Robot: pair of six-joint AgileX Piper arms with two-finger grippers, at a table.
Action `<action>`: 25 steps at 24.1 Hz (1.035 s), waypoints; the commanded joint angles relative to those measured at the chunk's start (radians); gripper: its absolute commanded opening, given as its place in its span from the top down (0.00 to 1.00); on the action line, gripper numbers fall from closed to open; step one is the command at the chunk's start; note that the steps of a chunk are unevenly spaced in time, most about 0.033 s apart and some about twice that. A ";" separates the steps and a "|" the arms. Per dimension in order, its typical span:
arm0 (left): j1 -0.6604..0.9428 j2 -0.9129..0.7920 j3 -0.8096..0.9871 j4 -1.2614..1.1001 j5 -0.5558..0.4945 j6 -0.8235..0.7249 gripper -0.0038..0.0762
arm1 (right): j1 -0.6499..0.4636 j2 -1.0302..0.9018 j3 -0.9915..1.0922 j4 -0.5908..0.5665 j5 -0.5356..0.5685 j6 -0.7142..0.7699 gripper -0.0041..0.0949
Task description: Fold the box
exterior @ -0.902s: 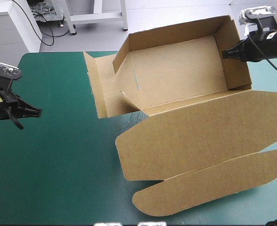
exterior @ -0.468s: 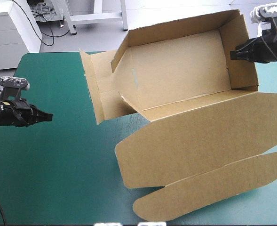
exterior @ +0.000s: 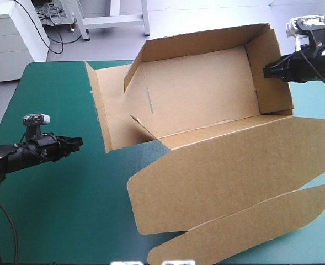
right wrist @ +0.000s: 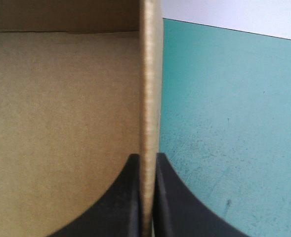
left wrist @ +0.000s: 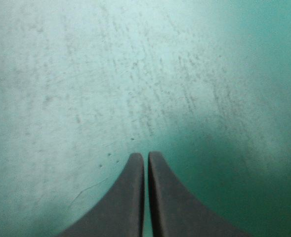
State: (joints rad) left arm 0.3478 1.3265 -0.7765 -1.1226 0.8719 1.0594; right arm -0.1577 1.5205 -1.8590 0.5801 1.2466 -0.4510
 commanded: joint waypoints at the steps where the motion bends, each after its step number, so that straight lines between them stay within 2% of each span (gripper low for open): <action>1: 0.001 -0.003 0.001 -0.196 0.058 0.097 0.92 | -0.003 -0.043 -0.023 0.070 -0.043 0.001 0.98; 5: 0.001 0.012 0.001 -0.302 0.160 0.135 0.79 | -0.003 -0.043 -0.022 0.090 -0.043 0.001 0.98; 7: 0.001 0.014 0.001 -0.360 0.239 0.175 0.66 | -0.003 -0.043 -0.022 0.090 -0.043 0.001 0.98; 11: 0.001 0.014 0.001 -0.462 0.367 0.227 0.32 | -0.003 -0.043 -0.022 0.090 -0.043 -0.004 0.98; 12: 0.001 0.014 -0.003 -0.499 0.416 0.225 0.18 | -0.003 -0.043 -0.022 0.092 -0.043 -0.004 0.98; 13: -0.001 0.014 -0.005 -0.515 0.429 0.220 0.14 | -0.003 -0.043 -0.022 0.092 -0.043 -0.004 0.98; 19: -0.128 0.014 -0.064 -0.505 0.429 0.170 0.12 | -0.002 -0.043 -0.022 0.093 -0.043 -0.006 0.98; 25: -0.175 0.014 -0.174 -0.509 0.429 0.107 0.12 | 0.007 -0.041 -0.022 0.076 -0.043 -0.022 0.98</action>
State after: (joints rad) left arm 0.1910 1.3652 -0.8859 -1.5560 1.1795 1.2000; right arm -0.1568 1.5205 -1.8563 0.6091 1.2466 -0.4744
